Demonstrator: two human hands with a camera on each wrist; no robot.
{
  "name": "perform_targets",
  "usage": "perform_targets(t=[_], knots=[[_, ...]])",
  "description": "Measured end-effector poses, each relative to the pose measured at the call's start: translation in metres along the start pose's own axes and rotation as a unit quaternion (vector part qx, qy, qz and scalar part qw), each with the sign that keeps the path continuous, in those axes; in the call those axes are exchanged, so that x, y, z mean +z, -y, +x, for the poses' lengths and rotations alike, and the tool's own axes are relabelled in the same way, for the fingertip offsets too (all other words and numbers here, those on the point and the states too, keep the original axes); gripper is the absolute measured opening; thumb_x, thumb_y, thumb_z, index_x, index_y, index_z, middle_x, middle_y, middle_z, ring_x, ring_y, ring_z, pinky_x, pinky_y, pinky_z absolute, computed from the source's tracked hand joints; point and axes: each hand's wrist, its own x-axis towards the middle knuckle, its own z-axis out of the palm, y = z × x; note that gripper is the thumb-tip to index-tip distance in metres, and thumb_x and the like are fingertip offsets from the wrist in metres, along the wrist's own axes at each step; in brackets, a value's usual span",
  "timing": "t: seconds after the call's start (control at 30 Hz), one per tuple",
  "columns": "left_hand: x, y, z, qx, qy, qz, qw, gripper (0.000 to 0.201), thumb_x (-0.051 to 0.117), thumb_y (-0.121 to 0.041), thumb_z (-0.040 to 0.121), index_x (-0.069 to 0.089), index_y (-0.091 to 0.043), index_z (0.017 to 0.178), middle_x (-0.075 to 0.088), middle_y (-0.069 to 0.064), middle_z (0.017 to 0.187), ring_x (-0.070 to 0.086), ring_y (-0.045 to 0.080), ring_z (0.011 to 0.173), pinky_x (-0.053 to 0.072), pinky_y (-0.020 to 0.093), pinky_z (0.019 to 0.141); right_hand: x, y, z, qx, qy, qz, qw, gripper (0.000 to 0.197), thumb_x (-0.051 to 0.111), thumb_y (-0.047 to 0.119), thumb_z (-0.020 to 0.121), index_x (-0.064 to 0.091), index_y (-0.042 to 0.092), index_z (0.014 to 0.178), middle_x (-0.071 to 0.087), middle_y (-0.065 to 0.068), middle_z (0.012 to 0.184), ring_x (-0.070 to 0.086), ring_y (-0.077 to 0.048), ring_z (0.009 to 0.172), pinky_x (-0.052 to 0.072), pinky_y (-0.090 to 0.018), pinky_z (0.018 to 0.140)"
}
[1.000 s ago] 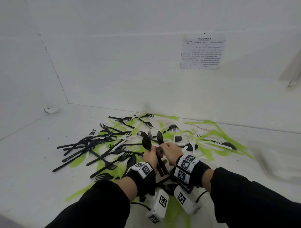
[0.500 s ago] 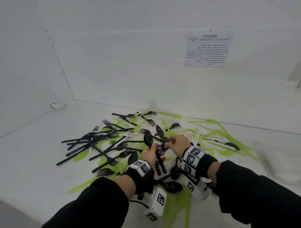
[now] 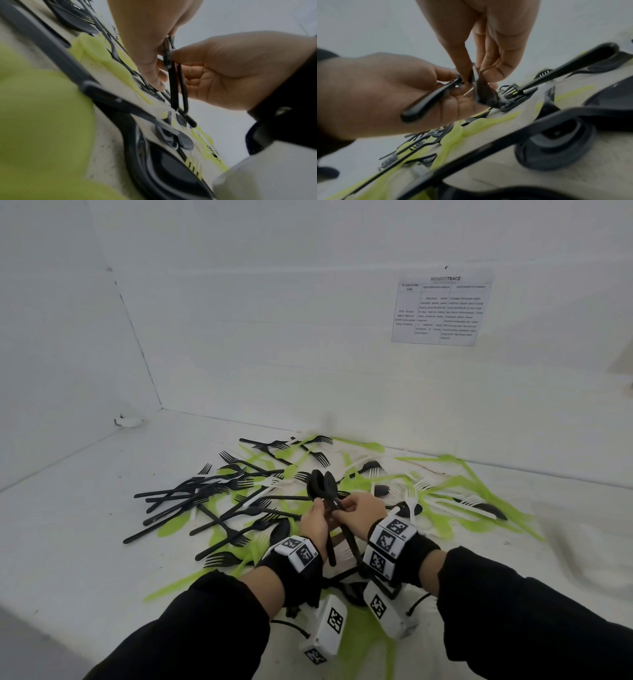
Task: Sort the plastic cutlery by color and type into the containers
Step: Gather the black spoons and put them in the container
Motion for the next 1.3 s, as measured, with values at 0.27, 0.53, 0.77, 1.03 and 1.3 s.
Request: perform_targets(t=[0.27,0.53,0.77,1.03,1.3], knots=[[-0.004,0.007,0.011,0.005,-0.011,-0.041,0.999,0.037,0.036,-0.024,0.102,0.064,0.002,0.101,0.063,0.026,0.112,0.063,0.036,0.099,0.052,0.045,0.085,0.001,0.008,-0.006,-0.019,0.033,0.044,0.998,0.024,0.065,0.024,0.083,0.07,0.007,0.1,0.068,-0.009,0.091,0.063,-0.022,0.097,0.046,-0.023,0.074],[-0.015,-0.007,0.002,-0.04,0.049,-0.1,0.993,0.033,0.027,-0.027,0.104,0.055,-0.011,0.097,0.059,0.01,0.093,0.058,0.024,0.081,0.048,0.039,0.067,0.019,0.016,0.002,-0.019,0.088,0.049,0.995,0.029,0.059,0.026,0.086,0.068,0.001,0.098,0.071,-0.017,0.096,0.067,-0.029,0.091,0.052,-0.042,0.086],[-0.034,-0.026,0.0,-0.006,0.059,-0.111,0.992,0.03,0.03,-0.023,0.103,0.055,-0.013,0.091,0.059,0.008,0.089,0.057,0.021,0.078,0.047,0.041,0.07,0.031,0.036,0.012,-0.034,0.143,0.076,0.986,0.023,0.053,0.024,0.091,0.064,0.004,0.085,0.068,-0.018,0.089,0.066,-0.033,0.085,0.054,-0.044,0.082],[-0.067,-0.049,0.006,0.002,0.042,-0.025,0.999,0.029,0.032,-0.031,0.103,0.049,-0.015,0.084,0.054,0.005,0.082,0.053,0.019,0.067,0.046,0.031,0.054,0.034,0.067,0.01,-0.086,0.182,-0.086,0.976,0.035,0.034,0.023,0.099,0.064,0.006,0.092,0.063,-0.015,0.09,0.049,-0.018,0.06,0.041,-0.022,0.059],[-0.108,-0.069,0.026,0.062,-0.036,0.002,0.997,0.027,0.044,-0.025,0.1,0.048,-0.008,0.078,0.052,0.004,0.068,0.042,0.01,0.033,0.037,0.015,0.035,0.064,0.071,0.0,-0.136,0.271,-0.227,0.926,0.033,0.045,0.014,0.094,0.055,0.012,0.126,0.06,-0.008,0.123,0.058,-0.026,0.11,0.043,-0.027,0.091]])
